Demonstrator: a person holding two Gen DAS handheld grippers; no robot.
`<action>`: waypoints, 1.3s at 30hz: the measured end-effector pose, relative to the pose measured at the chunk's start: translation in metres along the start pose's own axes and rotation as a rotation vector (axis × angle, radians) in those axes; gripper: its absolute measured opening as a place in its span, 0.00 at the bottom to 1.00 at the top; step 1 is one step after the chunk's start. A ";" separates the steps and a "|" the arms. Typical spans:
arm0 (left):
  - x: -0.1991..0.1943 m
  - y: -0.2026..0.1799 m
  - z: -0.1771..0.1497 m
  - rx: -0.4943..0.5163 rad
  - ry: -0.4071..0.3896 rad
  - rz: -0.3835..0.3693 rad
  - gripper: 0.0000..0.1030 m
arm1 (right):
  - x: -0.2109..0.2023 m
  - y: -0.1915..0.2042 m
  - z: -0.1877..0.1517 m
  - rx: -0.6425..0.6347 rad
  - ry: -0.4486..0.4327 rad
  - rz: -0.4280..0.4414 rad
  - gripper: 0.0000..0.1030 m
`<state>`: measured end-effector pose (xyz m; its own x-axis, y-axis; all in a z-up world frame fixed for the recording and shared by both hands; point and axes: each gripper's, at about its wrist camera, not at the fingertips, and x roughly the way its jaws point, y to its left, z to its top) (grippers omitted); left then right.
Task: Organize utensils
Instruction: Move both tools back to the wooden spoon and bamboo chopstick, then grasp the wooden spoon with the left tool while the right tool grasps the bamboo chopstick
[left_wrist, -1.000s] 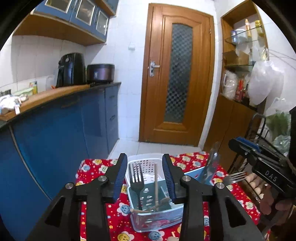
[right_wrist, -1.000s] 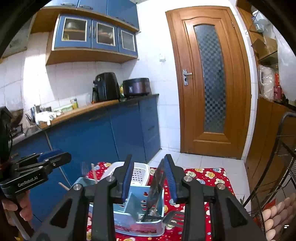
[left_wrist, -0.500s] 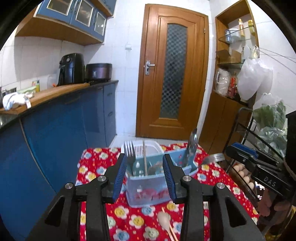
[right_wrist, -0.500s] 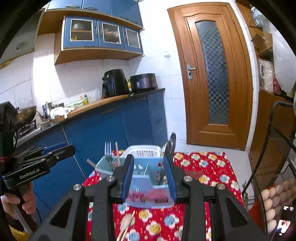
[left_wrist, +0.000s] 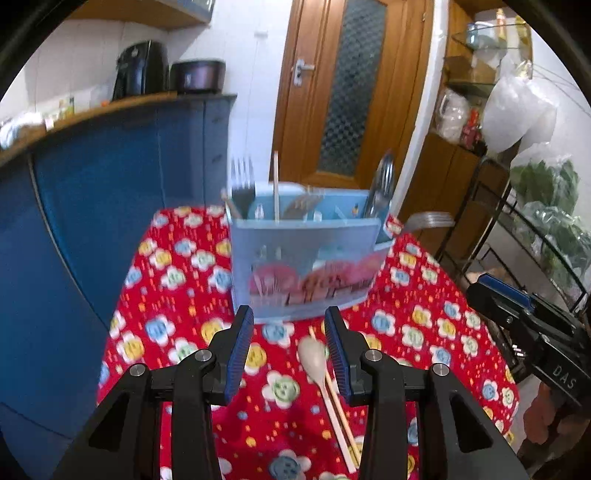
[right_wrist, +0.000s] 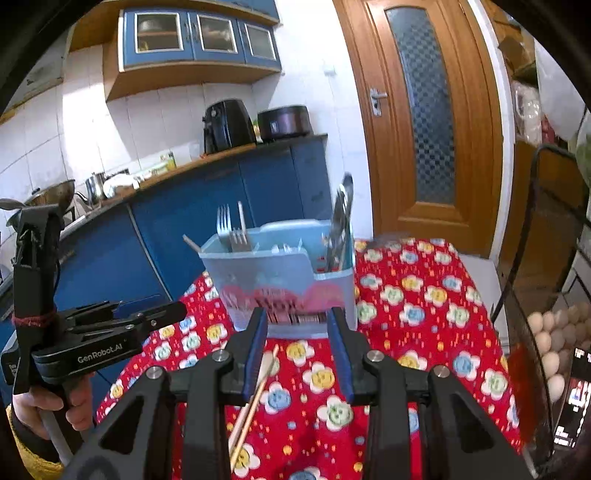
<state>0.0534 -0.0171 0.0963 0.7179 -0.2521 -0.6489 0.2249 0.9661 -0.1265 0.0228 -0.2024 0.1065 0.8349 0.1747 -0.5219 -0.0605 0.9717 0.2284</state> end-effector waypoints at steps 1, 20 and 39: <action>0.003 0.000 -0.003 -0.006 0.014 -0.003 0.40 | 0.000 -0.001 -0.003 0.009 0.007 0.002 0.36; 0.081 -0.017 -0.056 -0.041 0.279 -0.011 0.40 | 0.019 -0.029 -0.043 0.118 0.099 -0.001 0.35; 0.108 -0.019 -0.056 -0.031 0.312 0.043 0.40 | 0.025 -0.049 -0.057 0.176 0.121 0.009 0.36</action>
<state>0.0895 -0.0598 -0.0135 0.4885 -0.1862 -0.8525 0.1750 0.9780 -0.1134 0.0151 -0.2367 0.0351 0.7622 0.2116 -0.6117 0.0374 0.9291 0.3679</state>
